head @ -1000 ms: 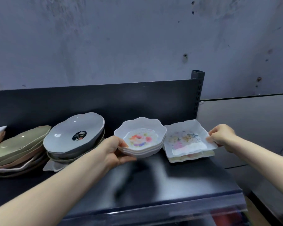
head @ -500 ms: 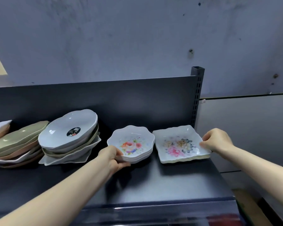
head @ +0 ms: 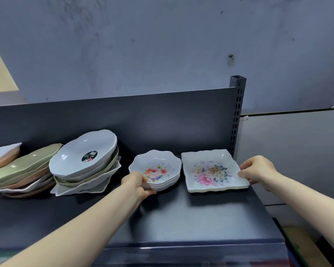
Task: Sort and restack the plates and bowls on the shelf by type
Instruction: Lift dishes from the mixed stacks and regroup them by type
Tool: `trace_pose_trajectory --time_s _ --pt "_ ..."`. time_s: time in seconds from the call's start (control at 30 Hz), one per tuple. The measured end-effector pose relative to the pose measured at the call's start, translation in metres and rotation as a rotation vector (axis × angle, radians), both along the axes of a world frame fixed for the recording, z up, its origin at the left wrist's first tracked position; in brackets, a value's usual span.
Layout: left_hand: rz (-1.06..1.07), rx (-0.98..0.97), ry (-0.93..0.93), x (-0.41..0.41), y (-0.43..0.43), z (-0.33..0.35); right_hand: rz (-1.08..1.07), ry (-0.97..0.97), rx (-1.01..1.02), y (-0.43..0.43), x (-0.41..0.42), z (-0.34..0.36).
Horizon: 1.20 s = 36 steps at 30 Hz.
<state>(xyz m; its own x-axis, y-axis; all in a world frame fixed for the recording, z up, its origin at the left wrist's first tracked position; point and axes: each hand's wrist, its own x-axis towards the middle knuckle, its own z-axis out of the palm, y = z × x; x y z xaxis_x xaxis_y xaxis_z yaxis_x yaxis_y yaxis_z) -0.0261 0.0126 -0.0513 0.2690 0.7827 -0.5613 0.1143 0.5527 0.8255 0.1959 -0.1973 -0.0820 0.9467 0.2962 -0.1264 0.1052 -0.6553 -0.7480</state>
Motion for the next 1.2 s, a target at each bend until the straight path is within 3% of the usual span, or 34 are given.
trace_pose_trajectory --time_s 0.43,0.53,0.63,0.9,1.1,1.2 --pt "0.053 0.035 -0.015 0.008 0.01 0.005 0.052 -0.013 -0.054 0.02 0.001 0.0" --pt "0.008 0.01 -0.006 0.002 0.014 0.002 0.079 -0.178 -0.146 0.023 -0.002 0.011" --pt "-0.056 0.019 -0.056 -0.009 0.015 0.003 0.128 -0.286 -0.105 0.038 -0.011 0.026" --pt "-0.347 0.326 -0.038 -0.057 0.02 0.044 0.458 -0.33 0.011 0.119 -0.075 0.068" --pt "-0.312 0.634 0.07 -0.113 0.065 0.077 0.579 -0.267 0.125 0.174 -0.12 0.081" --pt "-0.262 0.681 0.122 -0.147 0.099 0.088 0.599 -0.232 0.174 0.205 -0.14 0.088"
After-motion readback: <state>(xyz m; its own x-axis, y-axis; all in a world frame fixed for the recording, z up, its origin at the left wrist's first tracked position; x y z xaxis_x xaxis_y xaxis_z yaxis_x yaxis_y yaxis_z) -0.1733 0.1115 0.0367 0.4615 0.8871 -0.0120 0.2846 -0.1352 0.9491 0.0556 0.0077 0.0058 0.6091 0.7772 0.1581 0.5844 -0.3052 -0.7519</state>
